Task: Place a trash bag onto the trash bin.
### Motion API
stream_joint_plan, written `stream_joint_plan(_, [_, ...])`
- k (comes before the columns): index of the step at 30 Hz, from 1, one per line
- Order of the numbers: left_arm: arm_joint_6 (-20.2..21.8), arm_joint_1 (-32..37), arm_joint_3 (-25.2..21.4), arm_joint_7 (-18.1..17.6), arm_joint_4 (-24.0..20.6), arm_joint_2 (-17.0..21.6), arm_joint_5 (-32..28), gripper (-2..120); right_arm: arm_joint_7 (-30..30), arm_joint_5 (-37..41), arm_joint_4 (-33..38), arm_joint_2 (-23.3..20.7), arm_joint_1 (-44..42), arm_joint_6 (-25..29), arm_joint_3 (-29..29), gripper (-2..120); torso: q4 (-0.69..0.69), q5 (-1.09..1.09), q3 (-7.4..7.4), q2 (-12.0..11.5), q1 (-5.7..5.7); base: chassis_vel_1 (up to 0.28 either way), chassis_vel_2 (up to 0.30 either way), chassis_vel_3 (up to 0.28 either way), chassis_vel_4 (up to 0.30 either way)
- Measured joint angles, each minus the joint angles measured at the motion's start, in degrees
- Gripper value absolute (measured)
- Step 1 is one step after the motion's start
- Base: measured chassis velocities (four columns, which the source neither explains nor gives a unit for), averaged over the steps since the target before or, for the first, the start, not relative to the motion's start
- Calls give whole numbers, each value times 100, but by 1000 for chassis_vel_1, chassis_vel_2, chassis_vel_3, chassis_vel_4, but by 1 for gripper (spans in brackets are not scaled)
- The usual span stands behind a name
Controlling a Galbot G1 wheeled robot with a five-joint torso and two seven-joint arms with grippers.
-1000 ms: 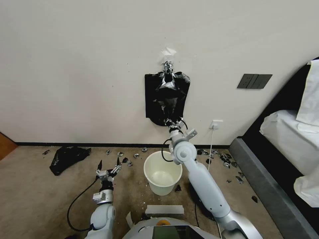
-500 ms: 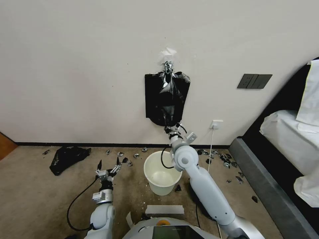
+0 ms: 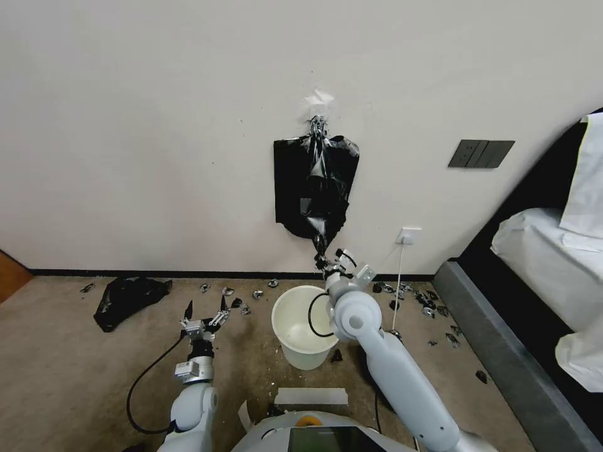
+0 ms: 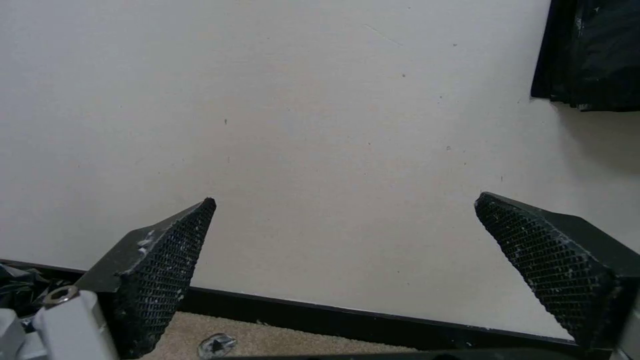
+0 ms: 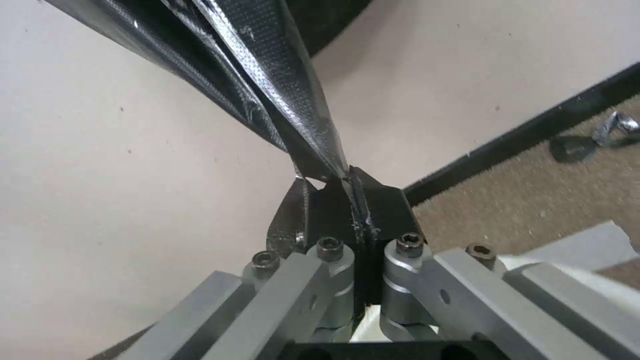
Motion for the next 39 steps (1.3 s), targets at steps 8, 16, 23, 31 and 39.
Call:
stream_joint_plan(8, [0,-5,15,4,13,0,6,100,-5,-78,95,-23,-174,-11,-52,0,-1,0,0,0,0,0,0,0,0])
stream_joint_plan(16, [-104,43,114,196,-183,0,48,100,-53,-27,52,-17,117,25,-54,0,0,0,0,0,0,0,0,0,0])
stream_joint_plan(23, [-280,123,287,736,-737,85,80,100,-109,26,-86,5,398,54,-57,0,0,0,0,0,0,0,0,0,0])
stream_joint_plan(31, [104,-144,866,1313,-1675,773,-373,100,-163,23,-122,23,452,61,-133,0,0,1,0,0,0,0,0,0,0])
stream_joint_plan(39, [848,-1070,1741,1323,-2064,1949,-1609,100,-176,23,-182,47,566,64,-219,0,-1,-1,0,0,0,0,0,0,0])
